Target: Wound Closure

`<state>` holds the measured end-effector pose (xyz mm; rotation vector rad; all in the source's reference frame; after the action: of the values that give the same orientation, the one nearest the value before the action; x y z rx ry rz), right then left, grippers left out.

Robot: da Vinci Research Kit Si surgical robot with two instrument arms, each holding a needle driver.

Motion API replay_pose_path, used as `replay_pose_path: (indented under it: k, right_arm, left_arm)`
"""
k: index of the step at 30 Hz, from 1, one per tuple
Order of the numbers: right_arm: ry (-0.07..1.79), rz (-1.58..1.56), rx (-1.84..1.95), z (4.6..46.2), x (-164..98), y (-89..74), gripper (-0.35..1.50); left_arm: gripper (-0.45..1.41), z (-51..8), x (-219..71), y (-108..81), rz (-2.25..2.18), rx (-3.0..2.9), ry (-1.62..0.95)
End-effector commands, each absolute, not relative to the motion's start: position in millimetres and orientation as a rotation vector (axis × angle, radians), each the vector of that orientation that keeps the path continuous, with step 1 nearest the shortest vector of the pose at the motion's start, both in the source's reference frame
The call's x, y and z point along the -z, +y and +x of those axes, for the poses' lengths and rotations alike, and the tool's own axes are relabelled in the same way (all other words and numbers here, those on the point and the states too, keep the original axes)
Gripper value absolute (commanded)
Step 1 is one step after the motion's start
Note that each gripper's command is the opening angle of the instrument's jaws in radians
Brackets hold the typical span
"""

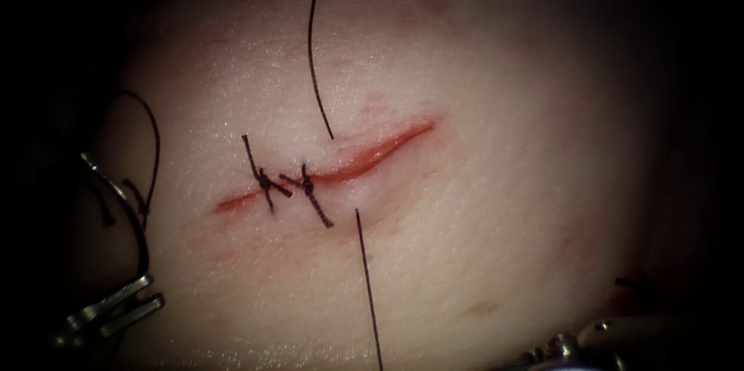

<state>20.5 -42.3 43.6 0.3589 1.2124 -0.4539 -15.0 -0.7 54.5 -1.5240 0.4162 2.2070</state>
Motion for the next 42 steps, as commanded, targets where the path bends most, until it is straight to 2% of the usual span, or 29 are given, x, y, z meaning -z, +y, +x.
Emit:
replay_pose_path:
  k: [1, 4, 5, 6, 7, 8, 9, 18, 25, 39, 42]
  right_arm:
    - [1.213, 0.379, 0.458, 20.8, -43.8, -44.4, -0.35]
    - [1.222, 0.377, 0.454, 21.1, -43.7, -44.4, -0.35]
    - [1.231, 0.356, 0.426, 21.2, -43.7, -43.8, -0.15]
    - [1.240, 0.321, 0.386, 21.3, -43.6, -43.0, 0.52]
    - [1.256, 0.282, 0.328, 21.3, -43.6, -41.7, 0.96]
    - [1.270, 0.259, 0.284, 21.2, -43.5, -40.6, 1.23]
    - [1.281, 0.243, 0.243, 21.1, -43.4, -39.4, 1.33]
    - [1.331, 0.107, 0.165, 19.3, -43.8, -28.6, 1.35]
    - [1.342, 0.097, 0.162, 20.0, -46.4, -25.9, 1.38]
    - [1.369, 0.042, 0.142, 24.4, -51.6, -26.0, 1.23]
    - [1.376, 0.039, 0.150, 25.4, -52.6, -26.2, 1.13]
  left_arm:
    - [-0.45, -15.5, -55.1, -0.8, -1.526, -2.207, 0.415]
    - [-0.45, -15.5, -55.1, -0.8, -1.525, -2.207, 0.415]
    - [-0.45, -15.5, -55.1, -0.8, -1.525, -2.207, 0.415]
    - [-0.45, -15.5, -55.1, -0.8, -1.525, -2.207, 0.415]
    - [-0.45, -15.5, -55.1, -0.8, -1.525, -2.207, 0.415]
    - [-0.45, -15.5, -55.0, -0.8, -1.525, -2.207, 0.415]
    - [-0.45, -15.5, -55.0, -0.8, -1.525, -2.207, 0.415]
    - [-0.45, -15.3, -55.0, -0.9, -1.528, -2.207, 0.413]
    - [-0.45, -15.2, -55.0, -1.0, -1.528, -2.210, 0.410]
    - [-0.45, -15.3, -55.0, -1.0, -1.527, -2.210, 0.412]
    - [-0.45, -15.3, -55.0, -1.0, -1.527, -2.211, 0.411]
